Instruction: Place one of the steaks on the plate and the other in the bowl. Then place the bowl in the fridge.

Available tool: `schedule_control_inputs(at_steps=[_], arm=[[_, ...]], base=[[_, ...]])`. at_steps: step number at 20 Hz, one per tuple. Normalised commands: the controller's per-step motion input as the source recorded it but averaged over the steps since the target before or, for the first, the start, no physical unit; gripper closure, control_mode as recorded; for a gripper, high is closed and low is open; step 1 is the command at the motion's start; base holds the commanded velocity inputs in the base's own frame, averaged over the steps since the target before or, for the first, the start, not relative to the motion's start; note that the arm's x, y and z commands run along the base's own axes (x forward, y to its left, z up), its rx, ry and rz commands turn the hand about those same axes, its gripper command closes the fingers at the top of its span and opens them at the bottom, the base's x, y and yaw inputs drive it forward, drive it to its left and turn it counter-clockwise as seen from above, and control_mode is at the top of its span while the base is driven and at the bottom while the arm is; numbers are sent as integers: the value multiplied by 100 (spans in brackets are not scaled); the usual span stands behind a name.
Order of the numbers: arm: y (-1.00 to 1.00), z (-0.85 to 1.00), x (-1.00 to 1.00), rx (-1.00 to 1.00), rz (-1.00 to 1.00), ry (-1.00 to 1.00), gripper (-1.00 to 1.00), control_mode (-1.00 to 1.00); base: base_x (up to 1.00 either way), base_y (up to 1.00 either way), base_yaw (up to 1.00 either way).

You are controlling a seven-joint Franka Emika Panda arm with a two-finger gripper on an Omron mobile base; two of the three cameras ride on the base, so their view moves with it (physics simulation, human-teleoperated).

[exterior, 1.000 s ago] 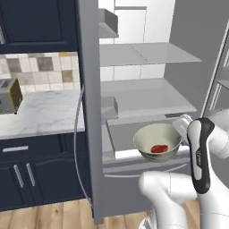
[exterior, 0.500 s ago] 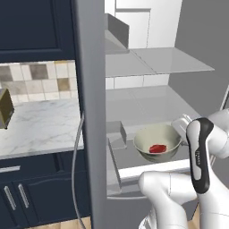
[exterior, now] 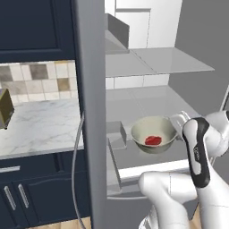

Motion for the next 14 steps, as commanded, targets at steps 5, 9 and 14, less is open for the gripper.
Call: schedule_control_inputs(at_steps=[5, 9, 14], arm=[[2, 28, 76, 28, -25, 0, 100, -100], [-18, 24, 96, 7, -25, 18, 100, -100], [-28, -15, 100, 5, -24, 9, 100, -100]], base=[[0, 0, 0], [0, 0, 0], [0, 0, 0]])
